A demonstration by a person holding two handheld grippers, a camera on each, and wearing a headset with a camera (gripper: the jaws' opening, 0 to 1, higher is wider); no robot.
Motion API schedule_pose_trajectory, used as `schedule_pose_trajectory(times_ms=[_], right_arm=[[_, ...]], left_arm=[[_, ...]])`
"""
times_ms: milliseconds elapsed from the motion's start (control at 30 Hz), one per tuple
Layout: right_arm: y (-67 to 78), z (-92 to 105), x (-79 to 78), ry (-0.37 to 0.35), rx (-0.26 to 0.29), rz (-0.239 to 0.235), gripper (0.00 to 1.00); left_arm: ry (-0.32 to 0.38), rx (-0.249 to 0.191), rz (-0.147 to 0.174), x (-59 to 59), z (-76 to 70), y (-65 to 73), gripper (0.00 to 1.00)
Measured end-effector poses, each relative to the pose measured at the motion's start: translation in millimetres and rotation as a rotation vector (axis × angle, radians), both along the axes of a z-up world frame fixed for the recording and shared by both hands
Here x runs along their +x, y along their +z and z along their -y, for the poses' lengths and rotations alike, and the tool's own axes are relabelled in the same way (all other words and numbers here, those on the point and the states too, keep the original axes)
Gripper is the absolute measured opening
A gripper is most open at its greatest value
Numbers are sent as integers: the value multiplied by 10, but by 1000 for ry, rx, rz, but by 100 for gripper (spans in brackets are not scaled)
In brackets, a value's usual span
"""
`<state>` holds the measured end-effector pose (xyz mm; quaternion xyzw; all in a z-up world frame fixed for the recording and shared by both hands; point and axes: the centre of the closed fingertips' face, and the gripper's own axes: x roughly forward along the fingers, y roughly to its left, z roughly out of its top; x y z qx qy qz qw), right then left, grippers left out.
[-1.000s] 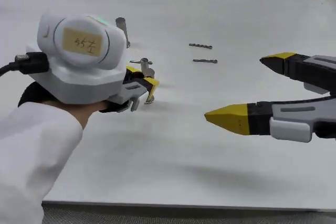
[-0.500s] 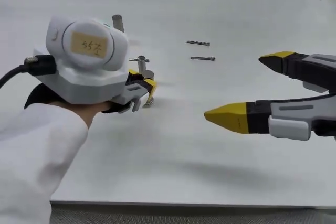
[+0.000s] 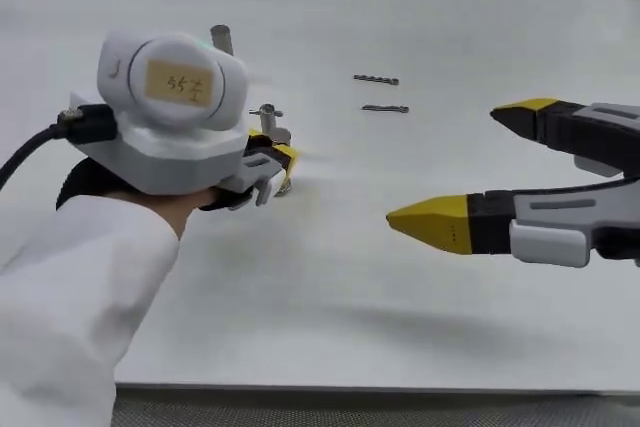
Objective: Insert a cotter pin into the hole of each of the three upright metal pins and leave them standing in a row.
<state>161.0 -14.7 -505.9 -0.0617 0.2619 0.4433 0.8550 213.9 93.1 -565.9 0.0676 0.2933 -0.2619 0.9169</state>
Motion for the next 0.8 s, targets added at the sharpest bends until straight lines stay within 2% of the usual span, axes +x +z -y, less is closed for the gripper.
schedule_pose_trajectory(times_ms=[233,333,800], right_arm=[[-5,-8,-19,1,-3,-2,93],[-4,-19,-25,4,-3,-2,93],[6,-20,-38,7,-3,-2,93]], left_arm=[[0,5,8,4,15,0,9],[9,-10,1,-5,14,-2,10],[15,5,2,-35,-4,-11,10]])
